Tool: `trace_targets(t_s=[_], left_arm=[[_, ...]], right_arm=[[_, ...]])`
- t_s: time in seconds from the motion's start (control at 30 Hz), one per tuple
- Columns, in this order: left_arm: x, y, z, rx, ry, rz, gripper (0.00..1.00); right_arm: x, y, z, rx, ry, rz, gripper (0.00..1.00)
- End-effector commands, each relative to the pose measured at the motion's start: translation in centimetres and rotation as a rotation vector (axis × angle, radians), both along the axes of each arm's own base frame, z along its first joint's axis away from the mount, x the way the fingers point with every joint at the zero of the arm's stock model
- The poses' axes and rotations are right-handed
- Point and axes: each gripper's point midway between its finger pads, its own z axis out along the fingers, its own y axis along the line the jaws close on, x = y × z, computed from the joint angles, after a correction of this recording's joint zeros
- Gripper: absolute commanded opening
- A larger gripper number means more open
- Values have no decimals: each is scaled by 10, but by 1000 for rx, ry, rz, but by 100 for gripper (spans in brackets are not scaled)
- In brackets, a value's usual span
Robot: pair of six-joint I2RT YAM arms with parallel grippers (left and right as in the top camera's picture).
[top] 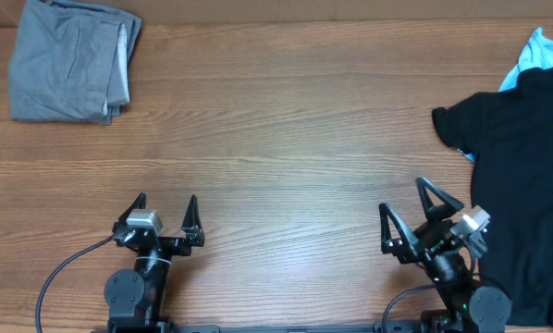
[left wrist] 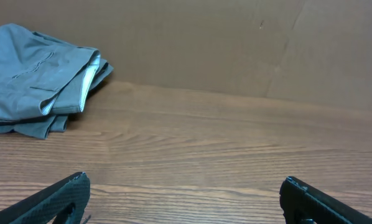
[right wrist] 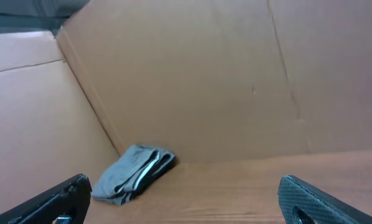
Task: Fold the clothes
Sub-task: 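Reach the right gripper to the black polo shirt and grasp it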
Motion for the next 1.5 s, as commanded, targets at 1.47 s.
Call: trace_targets(t_s=[1.47], left_arm=[[0,1,-1,23,-4,4,100]], right_arm=[[248,-179,-210,-697,1406,-491,94]])
